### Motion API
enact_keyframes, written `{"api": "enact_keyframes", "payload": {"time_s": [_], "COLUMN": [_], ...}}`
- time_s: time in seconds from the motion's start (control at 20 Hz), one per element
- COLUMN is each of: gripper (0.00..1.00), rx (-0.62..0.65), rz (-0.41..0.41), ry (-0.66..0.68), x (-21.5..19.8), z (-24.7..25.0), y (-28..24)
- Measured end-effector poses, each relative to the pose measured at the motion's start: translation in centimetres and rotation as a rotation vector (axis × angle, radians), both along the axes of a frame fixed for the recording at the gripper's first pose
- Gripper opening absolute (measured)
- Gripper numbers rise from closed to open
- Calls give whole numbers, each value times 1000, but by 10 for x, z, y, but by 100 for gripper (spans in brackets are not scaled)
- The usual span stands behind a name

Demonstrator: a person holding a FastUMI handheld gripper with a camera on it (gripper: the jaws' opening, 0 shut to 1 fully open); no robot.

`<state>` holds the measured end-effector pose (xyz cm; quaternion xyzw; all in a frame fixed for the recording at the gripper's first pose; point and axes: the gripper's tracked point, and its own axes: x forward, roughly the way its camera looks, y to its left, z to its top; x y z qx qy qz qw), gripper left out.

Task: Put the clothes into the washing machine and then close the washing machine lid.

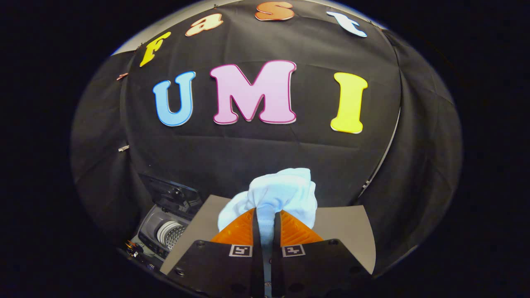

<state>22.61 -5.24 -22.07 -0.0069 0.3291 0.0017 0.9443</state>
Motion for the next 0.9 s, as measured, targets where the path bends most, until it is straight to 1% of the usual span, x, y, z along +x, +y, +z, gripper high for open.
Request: {"api": "enact_keyframes", "payload": {"time_s": [0.25,0.35,0.45,0.7,0.9], "gripper": [11,11,11,11,11], "rx": [38,67,56,71,98], "rz": [95,139,177,263,315], "ry": [-91,-111,-133,-143,-111], "x": [-2,-3,0,9,20], "z": [62,79,94,98,81], "y": [66,99,125,203,260]}}
